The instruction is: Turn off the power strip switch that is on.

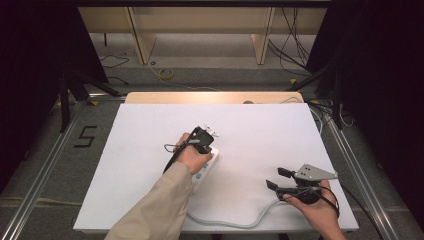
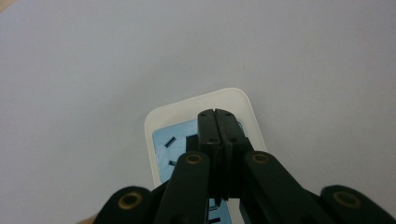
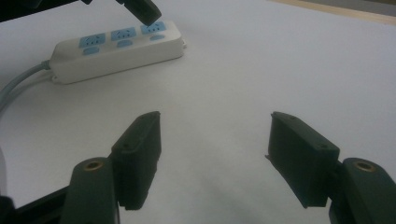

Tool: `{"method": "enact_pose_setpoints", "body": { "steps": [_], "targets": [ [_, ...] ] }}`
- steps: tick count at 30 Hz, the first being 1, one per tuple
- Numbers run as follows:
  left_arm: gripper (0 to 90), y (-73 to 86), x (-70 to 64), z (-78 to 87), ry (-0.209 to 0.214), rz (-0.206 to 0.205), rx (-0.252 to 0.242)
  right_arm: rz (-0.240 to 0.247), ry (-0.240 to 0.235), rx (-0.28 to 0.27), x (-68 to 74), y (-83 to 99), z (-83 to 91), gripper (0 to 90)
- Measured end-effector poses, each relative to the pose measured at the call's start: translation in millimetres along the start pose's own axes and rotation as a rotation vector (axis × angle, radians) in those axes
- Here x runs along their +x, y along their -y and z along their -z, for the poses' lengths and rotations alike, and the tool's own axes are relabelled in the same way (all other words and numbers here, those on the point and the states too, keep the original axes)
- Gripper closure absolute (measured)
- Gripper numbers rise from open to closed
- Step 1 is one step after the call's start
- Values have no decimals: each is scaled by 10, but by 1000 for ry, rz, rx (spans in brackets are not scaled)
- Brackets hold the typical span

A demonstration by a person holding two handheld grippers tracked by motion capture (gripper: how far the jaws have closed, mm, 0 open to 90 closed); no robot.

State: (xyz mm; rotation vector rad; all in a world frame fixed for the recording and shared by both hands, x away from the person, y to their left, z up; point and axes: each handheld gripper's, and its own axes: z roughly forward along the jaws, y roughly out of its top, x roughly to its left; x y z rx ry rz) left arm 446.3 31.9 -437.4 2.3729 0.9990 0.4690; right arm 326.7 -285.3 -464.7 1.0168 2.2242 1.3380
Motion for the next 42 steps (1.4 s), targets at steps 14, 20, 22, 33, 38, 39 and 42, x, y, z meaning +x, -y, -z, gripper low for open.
{"method": "enact_pose_setpoints", "body": {
  "steps": [14, 20, 22, 33, 38, 39, 42],
  "targets": [
    [897, -66, -25, -45, 5, -10, 14, 2, 0, 0, -3, 0, 0, 355],
    [898, -70, -29, -74, 5, -8, 21, 2, 0, 0, -3, 0, -1, 355],
    [898, -71, -36, -81, 8, -9, 24, 1, -2, 0, -2, 0, -1, 355],
    [898, -73, -56, -122, 13, -8, 32, 1, -1, 0, -3, 0, -2, 355],
    [897, -73, -63, -133, 14, -10, 36, 0, -2, -1, -2, 0, -2, 355],
    [898, -72, -64, -134, 15, -9, 35, 1, -2, 0, -2, 0, -1, 355],
    [897, -73, -70, -134, 14, -10, 38, 2, -2, -1, -1, -1, -1, 355]
  ]
}}
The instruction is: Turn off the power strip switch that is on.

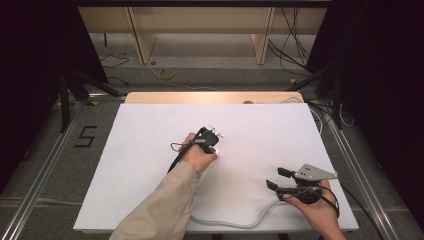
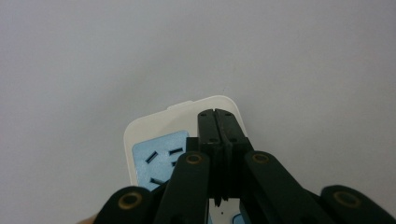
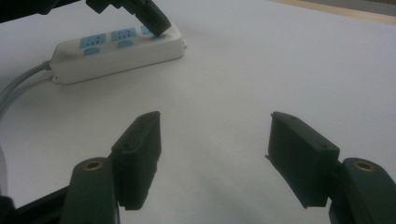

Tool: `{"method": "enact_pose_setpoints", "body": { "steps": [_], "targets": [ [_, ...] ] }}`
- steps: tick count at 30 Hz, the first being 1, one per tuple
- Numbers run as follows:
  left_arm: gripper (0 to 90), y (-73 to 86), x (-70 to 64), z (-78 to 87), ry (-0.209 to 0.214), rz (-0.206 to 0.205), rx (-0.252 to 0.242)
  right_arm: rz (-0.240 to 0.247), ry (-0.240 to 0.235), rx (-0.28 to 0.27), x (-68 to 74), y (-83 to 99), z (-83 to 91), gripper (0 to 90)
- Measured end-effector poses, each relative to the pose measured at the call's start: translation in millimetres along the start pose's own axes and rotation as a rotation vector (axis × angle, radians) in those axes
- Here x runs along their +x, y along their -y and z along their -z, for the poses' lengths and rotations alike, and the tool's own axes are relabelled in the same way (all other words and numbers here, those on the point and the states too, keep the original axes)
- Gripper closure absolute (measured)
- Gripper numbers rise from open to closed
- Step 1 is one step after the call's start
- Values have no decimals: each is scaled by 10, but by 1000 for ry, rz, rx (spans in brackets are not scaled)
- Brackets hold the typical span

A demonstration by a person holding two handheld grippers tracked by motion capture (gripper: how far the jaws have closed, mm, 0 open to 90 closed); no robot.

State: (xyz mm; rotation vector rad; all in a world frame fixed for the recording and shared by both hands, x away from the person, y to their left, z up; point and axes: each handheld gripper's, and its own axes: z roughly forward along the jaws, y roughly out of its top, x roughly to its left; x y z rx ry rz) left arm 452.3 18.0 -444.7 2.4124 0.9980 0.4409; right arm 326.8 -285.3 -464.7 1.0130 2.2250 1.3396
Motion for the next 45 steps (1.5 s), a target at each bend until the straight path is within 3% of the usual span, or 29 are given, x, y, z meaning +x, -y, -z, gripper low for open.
{"method": "enact_pose_setpoints", "body": {
  "steps": [29, 45],
  "targets": [
    [900, -10, -20, 12, -2, 10, 30, 4, -1, 3, 12, -1, -7, 355],
    [900, -18, -42, 11, -14, -20, 38, 7, -4, 3, 15, -1, -15, 355]
  ]
}}
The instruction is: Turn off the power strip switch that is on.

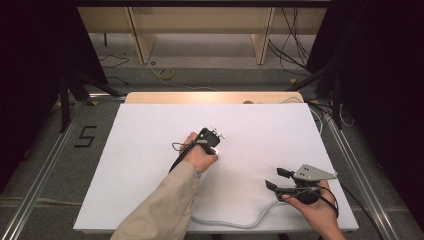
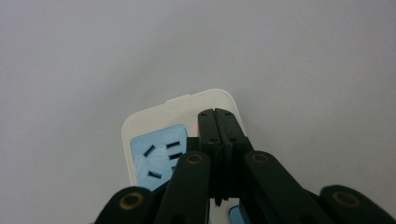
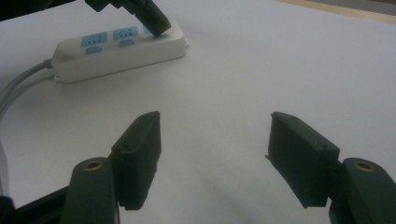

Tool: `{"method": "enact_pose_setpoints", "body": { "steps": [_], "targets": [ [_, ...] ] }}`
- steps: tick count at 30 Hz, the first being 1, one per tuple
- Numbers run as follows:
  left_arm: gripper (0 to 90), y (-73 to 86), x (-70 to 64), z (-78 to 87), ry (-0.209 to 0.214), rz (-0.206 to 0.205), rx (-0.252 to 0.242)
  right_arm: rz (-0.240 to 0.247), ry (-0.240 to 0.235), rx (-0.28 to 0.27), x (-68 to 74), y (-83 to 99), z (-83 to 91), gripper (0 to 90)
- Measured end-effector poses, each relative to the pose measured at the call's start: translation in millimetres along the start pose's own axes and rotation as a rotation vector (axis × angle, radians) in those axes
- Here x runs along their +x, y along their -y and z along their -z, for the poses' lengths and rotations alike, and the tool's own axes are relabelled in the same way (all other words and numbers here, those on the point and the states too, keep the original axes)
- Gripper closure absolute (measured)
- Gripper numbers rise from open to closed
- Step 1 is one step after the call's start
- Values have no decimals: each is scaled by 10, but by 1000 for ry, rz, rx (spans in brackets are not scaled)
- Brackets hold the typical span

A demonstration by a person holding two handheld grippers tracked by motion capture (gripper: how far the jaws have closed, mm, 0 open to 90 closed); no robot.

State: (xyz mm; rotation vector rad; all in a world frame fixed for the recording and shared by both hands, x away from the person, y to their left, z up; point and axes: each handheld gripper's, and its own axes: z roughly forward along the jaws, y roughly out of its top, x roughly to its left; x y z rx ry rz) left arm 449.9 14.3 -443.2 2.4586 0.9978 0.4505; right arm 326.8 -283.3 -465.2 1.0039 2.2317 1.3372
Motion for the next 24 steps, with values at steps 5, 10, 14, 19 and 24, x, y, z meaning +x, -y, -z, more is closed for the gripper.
{"method": "enact_pose_setpoints", "body": {
  "steps": [5, 10, 14, 19, 24],
  "targets": [
    [900, -1, -5, 1, -6, -9, 4, 0, 0, 0, 3, 0, -1, 355],
    [900, -2, -6, 0, -6, -9, 4, -1, 2, 0, 7, -2, -2, 355],
    [900, 1, -11, -11, -1, -10, 3, -1, 1, 0, 8, -2, -3, 355],
    [900, 3, -6, -10, 0, -9, 0, -1, 2, 1, 6, -1, -2, 355],
    [900, 1, -4, -8, 0, -6, -1, 1, 0, 0, 3, -2, 2, 355]
  ]
}}
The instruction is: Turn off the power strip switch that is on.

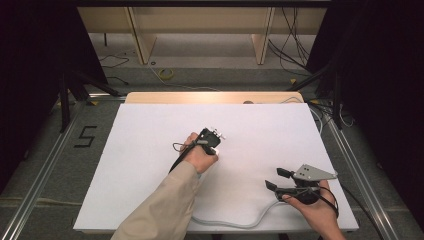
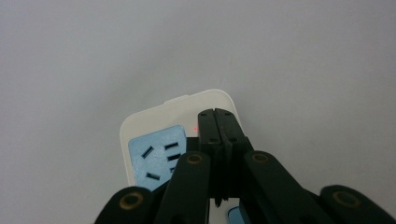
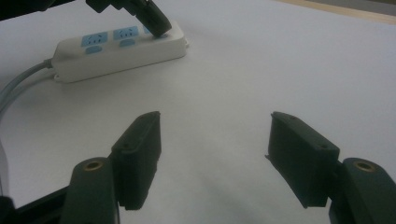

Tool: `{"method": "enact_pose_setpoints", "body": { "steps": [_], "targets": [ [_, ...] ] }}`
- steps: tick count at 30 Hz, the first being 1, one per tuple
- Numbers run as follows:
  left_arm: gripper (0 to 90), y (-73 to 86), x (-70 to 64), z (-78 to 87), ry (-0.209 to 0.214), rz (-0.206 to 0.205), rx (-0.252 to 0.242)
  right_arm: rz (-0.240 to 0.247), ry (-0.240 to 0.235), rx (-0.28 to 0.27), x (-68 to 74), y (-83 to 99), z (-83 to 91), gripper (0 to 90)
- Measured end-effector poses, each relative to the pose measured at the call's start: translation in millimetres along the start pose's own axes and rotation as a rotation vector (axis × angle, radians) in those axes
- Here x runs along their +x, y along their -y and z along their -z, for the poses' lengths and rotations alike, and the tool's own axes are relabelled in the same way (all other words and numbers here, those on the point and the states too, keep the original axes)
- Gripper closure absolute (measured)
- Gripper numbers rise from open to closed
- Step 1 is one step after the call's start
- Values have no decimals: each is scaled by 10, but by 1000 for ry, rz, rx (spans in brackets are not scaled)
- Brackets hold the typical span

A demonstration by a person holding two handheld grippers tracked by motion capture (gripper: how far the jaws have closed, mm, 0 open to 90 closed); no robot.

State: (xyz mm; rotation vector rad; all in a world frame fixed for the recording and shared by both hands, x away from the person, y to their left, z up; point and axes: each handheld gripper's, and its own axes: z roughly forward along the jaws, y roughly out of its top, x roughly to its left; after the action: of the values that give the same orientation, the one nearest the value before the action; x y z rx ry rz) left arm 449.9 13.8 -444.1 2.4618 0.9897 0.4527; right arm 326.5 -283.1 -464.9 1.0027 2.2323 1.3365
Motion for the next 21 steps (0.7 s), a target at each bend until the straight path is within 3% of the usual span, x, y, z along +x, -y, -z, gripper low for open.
{"method": "enact_pose_setpoints", "body": {
  "steps": [5, 9, 10, 16, 21],
  "targets": [
    [899, 13, 11, -7, 8, 16, -21, -2, 2, 2, -6, 4, 0, 355],
    [898, 13, 8, 1, 6, 1, -25, -4, 3, 2, -9, 4, 1, 355],
    [898, 9, 13, 15, 6, 4, -50, -4, 3, 2, -9, 4, 2, 355],
    [893, 28, 38, 35, 15, -1, -41, -3, 2, 1, -8, 3, 3, 355],
    [787, 57, 51, 111, 17, 3, -81, -5, 3, 1, -11, 4, 4, 355]
  ]
}}
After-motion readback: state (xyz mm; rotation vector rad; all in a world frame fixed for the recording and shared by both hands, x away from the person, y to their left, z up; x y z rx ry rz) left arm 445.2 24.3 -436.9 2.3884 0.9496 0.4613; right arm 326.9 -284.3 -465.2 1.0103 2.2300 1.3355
